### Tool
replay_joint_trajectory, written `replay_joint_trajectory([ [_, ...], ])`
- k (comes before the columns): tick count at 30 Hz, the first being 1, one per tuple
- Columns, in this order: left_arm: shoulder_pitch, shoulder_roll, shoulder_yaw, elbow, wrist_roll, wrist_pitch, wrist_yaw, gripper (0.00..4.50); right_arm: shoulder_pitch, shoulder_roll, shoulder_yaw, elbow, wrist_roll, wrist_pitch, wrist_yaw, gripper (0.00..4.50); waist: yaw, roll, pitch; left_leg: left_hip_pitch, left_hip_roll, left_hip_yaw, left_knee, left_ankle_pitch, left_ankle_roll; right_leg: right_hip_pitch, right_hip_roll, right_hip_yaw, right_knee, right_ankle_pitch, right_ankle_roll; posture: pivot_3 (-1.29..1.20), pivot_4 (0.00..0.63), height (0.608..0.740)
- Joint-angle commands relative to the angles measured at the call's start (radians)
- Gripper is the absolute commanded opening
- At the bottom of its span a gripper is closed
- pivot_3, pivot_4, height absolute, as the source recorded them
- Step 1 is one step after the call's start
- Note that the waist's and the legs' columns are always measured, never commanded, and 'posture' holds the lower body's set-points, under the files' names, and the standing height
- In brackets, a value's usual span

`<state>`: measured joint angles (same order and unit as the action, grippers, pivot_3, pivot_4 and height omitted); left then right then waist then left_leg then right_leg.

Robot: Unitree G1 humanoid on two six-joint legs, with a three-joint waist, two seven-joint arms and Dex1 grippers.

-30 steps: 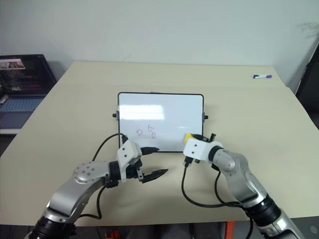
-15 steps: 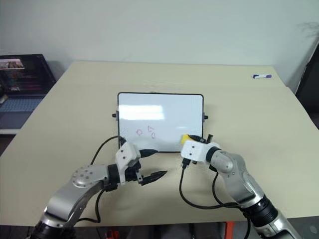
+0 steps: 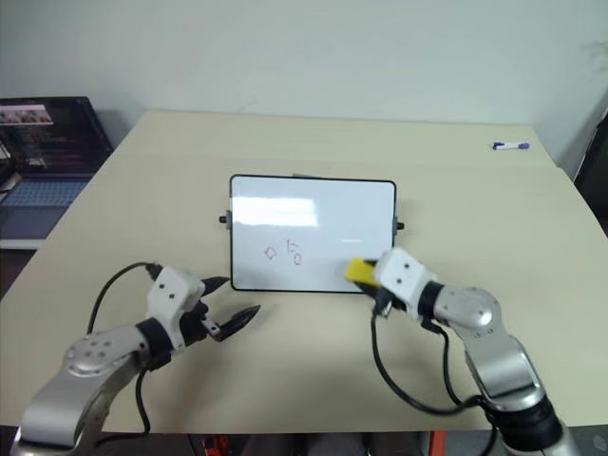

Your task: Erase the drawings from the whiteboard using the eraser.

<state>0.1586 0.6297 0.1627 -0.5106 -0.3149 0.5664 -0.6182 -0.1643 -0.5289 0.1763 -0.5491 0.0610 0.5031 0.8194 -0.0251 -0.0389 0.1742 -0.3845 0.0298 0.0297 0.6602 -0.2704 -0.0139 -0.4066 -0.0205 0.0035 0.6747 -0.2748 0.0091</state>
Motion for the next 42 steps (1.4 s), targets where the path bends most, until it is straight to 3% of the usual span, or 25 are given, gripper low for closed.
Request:
replay_joint_trajectory([
  [1, 0.014, -0.009, 0.038, -0.039, -0.011, -0.013, 0.020, 4.50, -0.007, 0.006, -0.008, -0.024, 0.049, -0.061, 0.008, 1.30, -0.002, 0.000, 0.000, 0.001, 0.000, 0.000, 0.000, 0.000, 0.000, 0.000, 0.000, 0.000, 0.000, -0.001, 0.001, 0.00, 0.150, 0.740],
  [12, -0.003, -0.037, 0.063, -0.016, 0.009, -0.025, 0.085, 4.50, 0.025, 0.099, 0.037, 0.108, 0.041, -0.280, -0.058, 1.30, 0.002, 0.000, 0.000, 0.001, 0.000, 0.001, 0.001, 0.000, 0.000, 0.001, 0.000, 0.001, 0.001, 0.000, -0.001, 0.00, 0.150, 0.740],
  [19, -0.073, -0.008, 0.018, 0.009, 0.018, 0.024, 0.078, 4.50, -0.162, 0.150, 0.135, 0.221, -0.113, -0.309, -0.152, 1.30, -0.004, 0.000, 0.000, 0.003, 0.000, 0.001, 0.001, 0.000, 0.000, 0.001, 0.001, 0.001, 0.003, 0.000, -0.001, 0.00, 0.150, 0.740],
  [30, -0.088, -0.001, 0.018, 0.025, 0.020, 0.078, 0.087, 4.50, -0.484, 0.282, 0.327, 0.645, -0.394, -0.514, -0.283, 1.30, -0.007, 0.000, 0.000, 0.002, 0.000, 0.001, 0.001, 0.000, -0.001, -0.001, 0.000, 0.001, 0.004, 0.001, -0.003, 0.00, 0.150, 0.740],
  [38, -0.032, -0.012, 0.029, 0.005, 0.028, 0.051, 0.099, 4.50, -0.470, 0.190, 0.389, 0.776, -0.459, -0.675, -0.211, 1.30, 0.002, 0.000, 0.000, 0.001, -0.002, 0.000, 0.001, 0.000, -0.001, 0.000, -0.002, 0.000, 0.004, 0.001, -0.003, 0.00, 0.150, 0.740],
  [42, -0.039, -0.015, 0.017, -0.008, 0.016, 0.050, 0.094, 4.50, -0.555, 0.240, 0.351, 0.850, -0.503, -0.667, -0.320, 1.30, -0.003, 0.000, 0.000, 0.003, -0.001, 0.001, 0.002, 0.000, -0.001, 0.000, -0.001, 0.000, 0.005, 0.001, -0.003, 0.00, 0.150, 0.740],
])
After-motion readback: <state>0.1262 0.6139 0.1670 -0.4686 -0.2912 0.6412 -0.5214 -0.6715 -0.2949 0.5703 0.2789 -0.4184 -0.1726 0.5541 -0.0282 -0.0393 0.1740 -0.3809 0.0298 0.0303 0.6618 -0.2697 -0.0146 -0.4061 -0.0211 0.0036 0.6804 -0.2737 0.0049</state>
